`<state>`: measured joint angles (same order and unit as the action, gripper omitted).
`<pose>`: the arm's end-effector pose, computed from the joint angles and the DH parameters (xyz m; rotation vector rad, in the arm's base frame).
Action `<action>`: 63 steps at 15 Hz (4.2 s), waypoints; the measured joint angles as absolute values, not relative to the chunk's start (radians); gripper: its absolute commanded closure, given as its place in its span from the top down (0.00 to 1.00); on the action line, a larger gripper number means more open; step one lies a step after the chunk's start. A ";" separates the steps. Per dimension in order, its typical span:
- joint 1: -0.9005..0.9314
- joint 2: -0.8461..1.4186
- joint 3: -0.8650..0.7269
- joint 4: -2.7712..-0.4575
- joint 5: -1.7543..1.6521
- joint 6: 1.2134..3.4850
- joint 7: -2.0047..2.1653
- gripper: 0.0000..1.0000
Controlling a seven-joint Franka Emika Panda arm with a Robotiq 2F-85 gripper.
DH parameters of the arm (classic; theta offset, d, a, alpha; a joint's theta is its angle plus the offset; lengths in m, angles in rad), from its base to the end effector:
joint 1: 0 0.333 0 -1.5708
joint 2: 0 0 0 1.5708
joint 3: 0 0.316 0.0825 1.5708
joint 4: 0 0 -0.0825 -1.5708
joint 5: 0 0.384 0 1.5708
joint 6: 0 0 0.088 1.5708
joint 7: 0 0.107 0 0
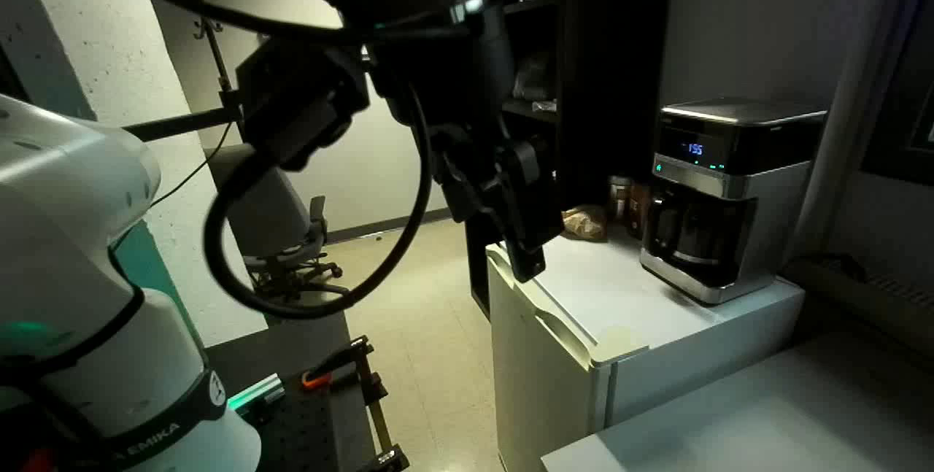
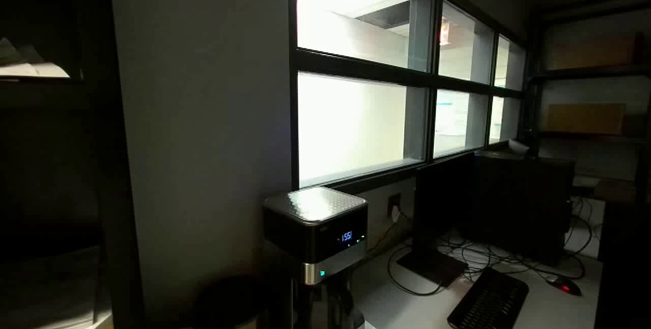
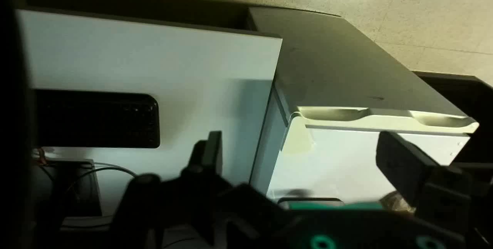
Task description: Press the left button on the coffee machine
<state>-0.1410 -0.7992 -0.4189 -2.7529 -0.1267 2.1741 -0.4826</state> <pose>0.2848 -0.1763 0.4394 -3.0326 -0.1167 -0.3749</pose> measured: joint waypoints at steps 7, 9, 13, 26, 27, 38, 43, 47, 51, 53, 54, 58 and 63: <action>-0.141 -0.799 -0.419 -2.753 -0.127 2.174 -0.483 1.00; -0.141 -0.799 -0.419 -2.753 -0.127 2.174 -0.483 1.00; -0.138 -0.794 -0.409 -2.751 -0.126 2.177 -0.483 1.00; 0.035 -0.542 -0.311 -2.662 -0.077 2.452 -0.483 1.00; 0.050 -0.508 -0.305 -2.646 -0.064 2.478 -0.483 1.00; 0.129 -0.115 -0.173 -2.387 0.048 2.601 -0.508 0.72; 0.109 0.031 -0.083 -2.272 0.030 2.638 -0.507 0.42; 0.091 0.135 -0.028 -2.195 -0.060 2.698 -0.494 0.11; 0.089 0.225 -0.005 -2.122 -0.190 2.747 -0.456 0.00; 0.091 0.266 -0.001 -2.086 -0.252 2.774 -0.434 0.00; 0.093 0.285 0.000 -2.070 -0.279 2.789 -0.424 0.00; 0.100 0.357 0.008 -1.999 -0.343 2.845 -0.398 0.00; 0.126 0.439 0.009 -1.903 -0.388 2.870 -0.375 0.00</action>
<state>0.1262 0.4390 0.0090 -1.9033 -0.3880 2.8700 -0.3749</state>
